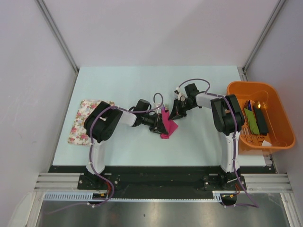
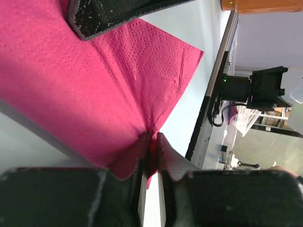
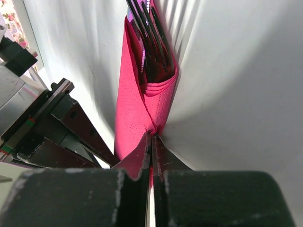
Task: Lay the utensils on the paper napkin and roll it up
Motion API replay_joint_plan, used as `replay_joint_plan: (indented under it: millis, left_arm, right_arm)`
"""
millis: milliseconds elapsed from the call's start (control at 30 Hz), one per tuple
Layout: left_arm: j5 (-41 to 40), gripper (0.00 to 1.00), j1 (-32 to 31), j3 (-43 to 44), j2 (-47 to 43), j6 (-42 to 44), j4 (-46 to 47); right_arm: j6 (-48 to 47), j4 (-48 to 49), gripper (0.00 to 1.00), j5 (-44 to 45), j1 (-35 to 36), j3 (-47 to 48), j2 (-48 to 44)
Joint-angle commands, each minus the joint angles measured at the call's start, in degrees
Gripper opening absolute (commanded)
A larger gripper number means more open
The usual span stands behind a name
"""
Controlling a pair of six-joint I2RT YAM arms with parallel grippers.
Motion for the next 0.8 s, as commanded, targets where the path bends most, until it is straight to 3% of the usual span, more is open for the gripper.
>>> replay_joint_plan:
  millis: [0,67,100,233,467,700,767]
  left_arm:
    - [-5.2,0.17,-0.2,-1.3,3.2,6.6,-8.0]
    - [-5.5,0.16,-0.2,-1.1,3.3,6.6,-8.0]
    - [-5.5,0.16,-0.2,-0.9,3.4,6.6,-8.0]
    - [-5.5,0.15,-0.2,0.3,3.8,6.8,-8.6]
    - [-5.5,0.15,-0.2,0.4,3.9,7.3,-8.6]
    - [-5.4,0.14,-0.2,0.4,3.7,7.4,-8.2]
    - [-5.1,0.14,-0.2,0.4,3.6,7.4,-7.7]
  right_arm:
    - [-0.6,-0.5,0.09,2.9,-0.7,1.6,-0.2]
    - [0.2,-1.5,0.20,1.6,-1.3,2.7,-1.2]
    - [0.3,-2.0,0.33,1.3,-1.5,3.1,-1.6]
    - [-0.9,-5.2,0.49,0.8,-1.5,4.0,-3.7]
    - [-3.0,-7.1,0.55,3.2,0.6,4.5,-1.5]
    - [-4.5,-7.8,0.43,1.2,1.0,2.3,-0.2]
    - [-5.3,-7.8,0.35,2.0,0.9,1.9,-0.2]
